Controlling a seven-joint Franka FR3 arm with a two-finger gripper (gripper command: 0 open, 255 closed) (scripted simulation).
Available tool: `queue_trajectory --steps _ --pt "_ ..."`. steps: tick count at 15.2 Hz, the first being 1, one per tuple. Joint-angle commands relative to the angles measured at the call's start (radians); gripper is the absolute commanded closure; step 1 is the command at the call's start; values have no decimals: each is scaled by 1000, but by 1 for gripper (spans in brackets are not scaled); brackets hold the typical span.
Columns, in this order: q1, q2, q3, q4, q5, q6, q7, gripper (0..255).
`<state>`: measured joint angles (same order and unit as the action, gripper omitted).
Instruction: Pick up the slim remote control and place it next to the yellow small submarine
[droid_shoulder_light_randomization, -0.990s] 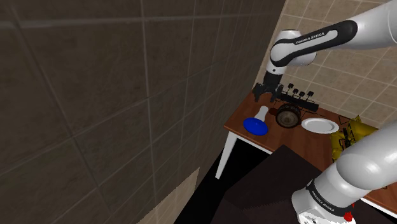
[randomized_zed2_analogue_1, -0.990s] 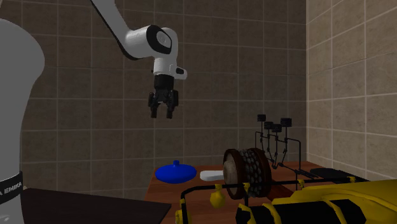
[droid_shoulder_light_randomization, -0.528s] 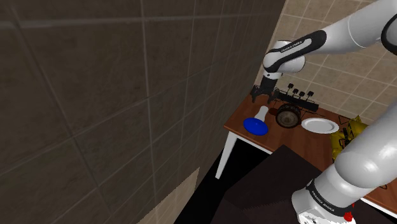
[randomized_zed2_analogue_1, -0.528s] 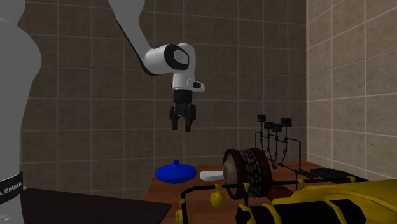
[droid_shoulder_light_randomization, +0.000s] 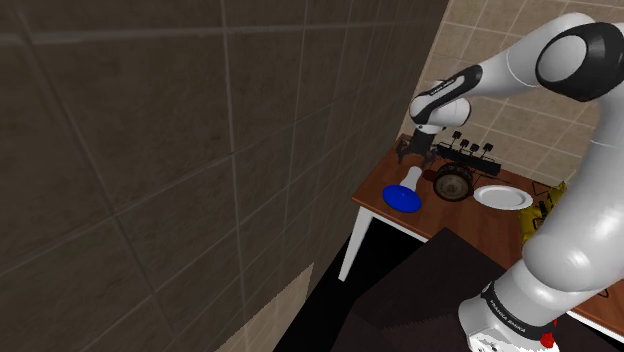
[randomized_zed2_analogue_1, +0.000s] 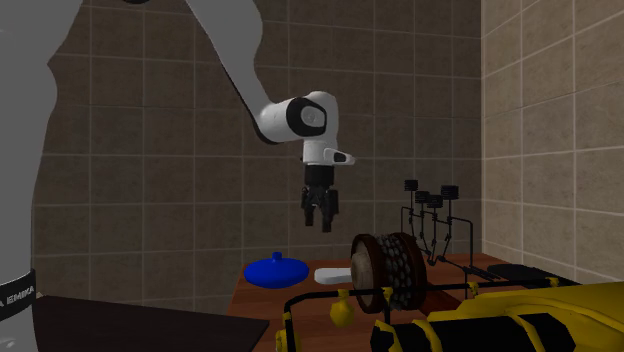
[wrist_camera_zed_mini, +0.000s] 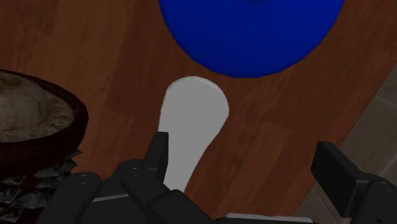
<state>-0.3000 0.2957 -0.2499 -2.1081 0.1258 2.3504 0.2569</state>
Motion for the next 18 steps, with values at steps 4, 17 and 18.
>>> queue_trajectory --steps 4,17,18 --pt "-62 157 -15 120 72 49 18 0" --pt "-136 360 2 238 156 142 23 0" --pt "-136 360 2 239 156 142 23 0"
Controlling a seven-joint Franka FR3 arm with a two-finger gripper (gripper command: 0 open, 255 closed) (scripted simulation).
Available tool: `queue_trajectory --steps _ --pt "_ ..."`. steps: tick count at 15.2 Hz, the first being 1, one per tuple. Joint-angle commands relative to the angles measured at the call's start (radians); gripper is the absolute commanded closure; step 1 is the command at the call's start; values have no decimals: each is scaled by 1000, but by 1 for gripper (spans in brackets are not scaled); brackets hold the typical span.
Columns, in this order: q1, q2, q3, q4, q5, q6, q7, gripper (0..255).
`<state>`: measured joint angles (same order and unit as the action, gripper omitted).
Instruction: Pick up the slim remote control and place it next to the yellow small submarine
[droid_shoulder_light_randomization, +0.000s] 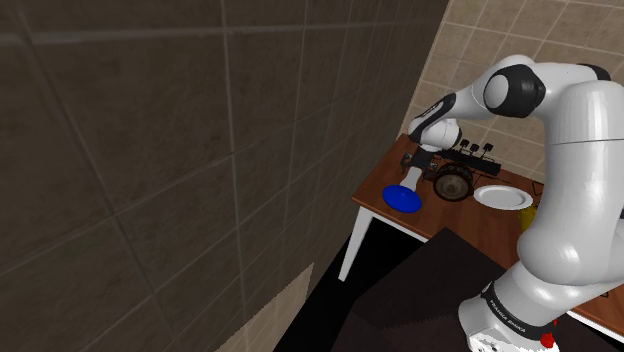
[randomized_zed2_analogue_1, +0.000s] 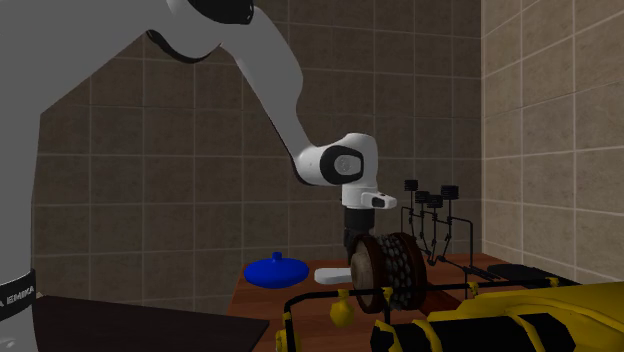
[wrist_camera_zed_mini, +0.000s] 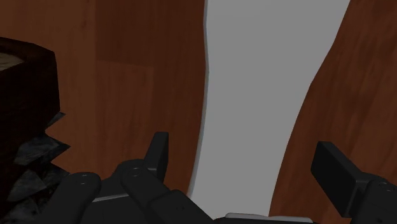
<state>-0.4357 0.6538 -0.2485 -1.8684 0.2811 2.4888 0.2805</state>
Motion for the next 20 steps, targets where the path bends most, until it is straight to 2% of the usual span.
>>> queue_trajectory --steps 1,6,7,16,20 --pt "0 2 1 -1 1 4 -1 0" --pt "0 2 1 -1 1 3 -1 0" --pt "0 2 1 -1 1 3 -1 255" --pt "0 2 1 -1 1 4 -1 255" --pt "9 -40 -12 -9 -13 -30 9 255"
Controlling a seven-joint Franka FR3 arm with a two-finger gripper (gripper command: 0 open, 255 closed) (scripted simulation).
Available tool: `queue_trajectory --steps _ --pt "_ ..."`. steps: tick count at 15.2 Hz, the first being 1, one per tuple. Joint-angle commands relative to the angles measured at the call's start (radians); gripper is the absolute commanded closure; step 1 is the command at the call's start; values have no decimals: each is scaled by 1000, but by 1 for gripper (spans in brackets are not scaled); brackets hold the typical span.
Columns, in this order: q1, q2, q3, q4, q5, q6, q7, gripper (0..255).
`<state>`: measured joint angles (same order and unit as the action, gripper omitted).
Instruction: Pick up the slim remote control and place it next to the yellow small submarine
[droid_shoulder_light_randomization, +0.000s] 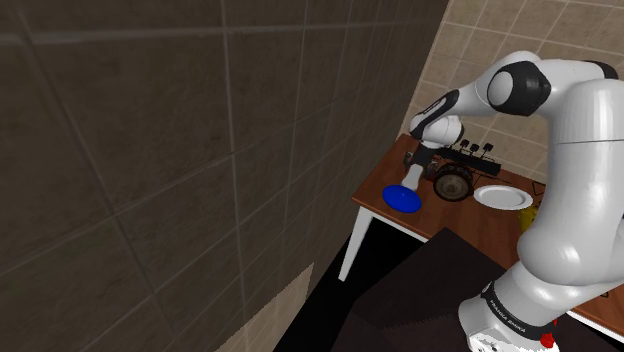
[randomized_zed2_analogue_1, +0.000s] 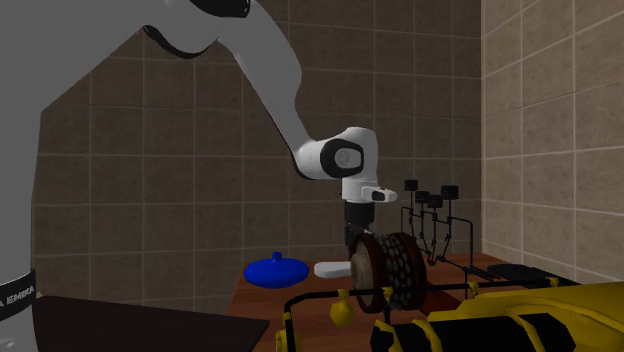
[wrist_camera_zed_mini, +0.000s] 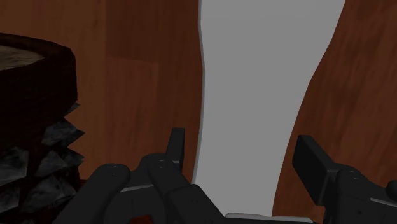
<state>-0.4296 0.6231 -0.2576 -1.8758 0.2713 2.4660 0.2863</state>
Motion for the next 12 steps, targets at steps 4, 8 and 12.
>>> queue_trajectory --steps 4,8,12 --pt "12 -50 -15 -7 -18 -42 13 255" --pt "20 -89 -26 -8 -33 -79 24 255" --pt "28 -127 -37 -6 -49 -117 34 255"
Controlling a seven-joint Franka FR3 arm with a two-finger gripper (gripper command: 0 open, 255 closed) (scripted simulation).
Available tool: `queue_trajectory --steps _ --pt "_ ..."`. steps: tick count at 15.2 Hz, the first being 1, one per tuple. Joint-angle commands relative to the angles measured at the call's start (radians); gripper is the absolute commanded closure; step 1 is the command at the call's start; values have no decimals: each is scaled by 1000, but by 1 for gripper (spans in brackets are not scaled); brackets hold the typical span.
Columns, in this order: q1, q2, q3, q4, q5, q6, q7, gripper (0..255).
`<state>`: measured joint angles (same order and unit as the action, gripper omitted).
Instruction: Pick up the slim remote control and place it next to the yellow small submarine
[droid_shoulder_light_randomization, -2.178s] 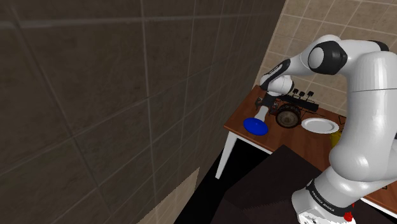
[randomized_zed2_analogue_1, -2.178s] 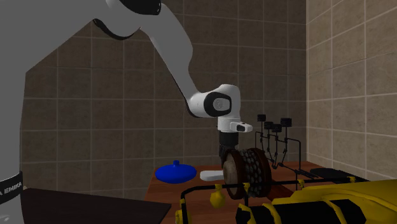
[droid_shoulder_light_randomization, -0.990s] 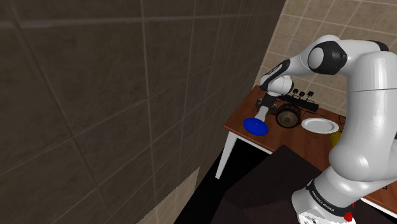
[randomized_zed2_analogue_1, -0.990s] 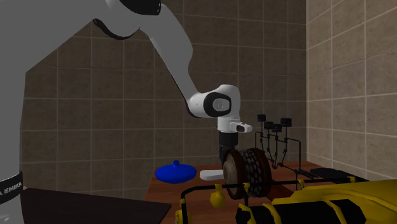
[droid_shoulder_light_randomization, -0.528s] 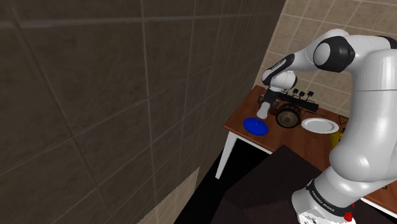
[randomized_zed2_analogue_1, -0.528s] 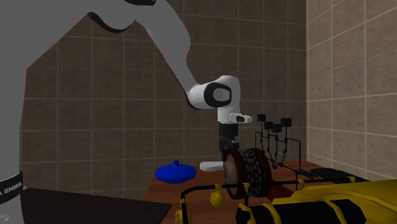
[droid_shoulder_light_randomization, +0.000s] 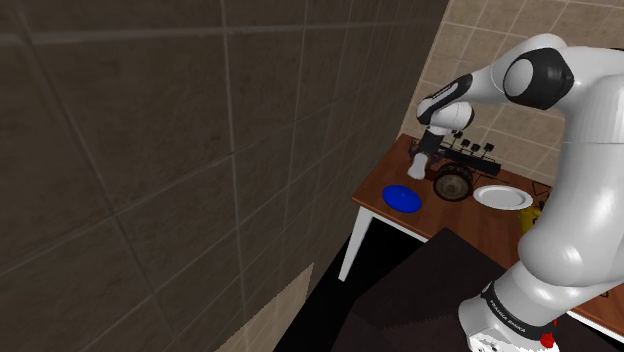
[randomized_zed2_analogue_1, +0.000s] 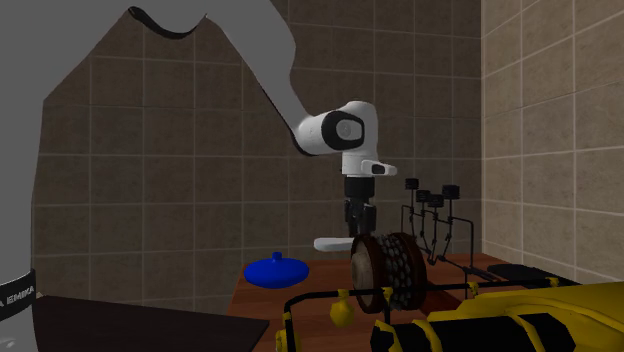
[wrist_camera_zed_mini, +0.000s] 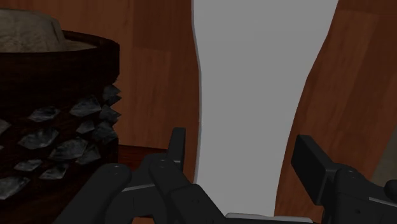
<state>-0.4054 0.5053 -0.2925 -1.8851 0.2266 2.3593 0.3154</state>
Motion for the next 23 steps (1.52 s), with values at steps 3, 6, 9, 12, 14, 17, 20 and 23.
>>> queue_trajectory --steps 3,6,9,12,14,17,20,23 --pt "8 -35 -9 7 -15 -40 13 255" --pt "13 -61 -16 13 -27 -70 20 255" --pt "17 -85 -22 21 -38 -101 28 255" --pt "21 -108 -27 31 -48 -133 35 255" --pt "23 -122 -30 39 -55 -155 39 255" --pt "26 -142 -35 52 -65 -187 46 255" --pt "28 -161 -38 68 -74 -221 52 255" --pt "30 -179 -42 86 -82 -255 58 255"
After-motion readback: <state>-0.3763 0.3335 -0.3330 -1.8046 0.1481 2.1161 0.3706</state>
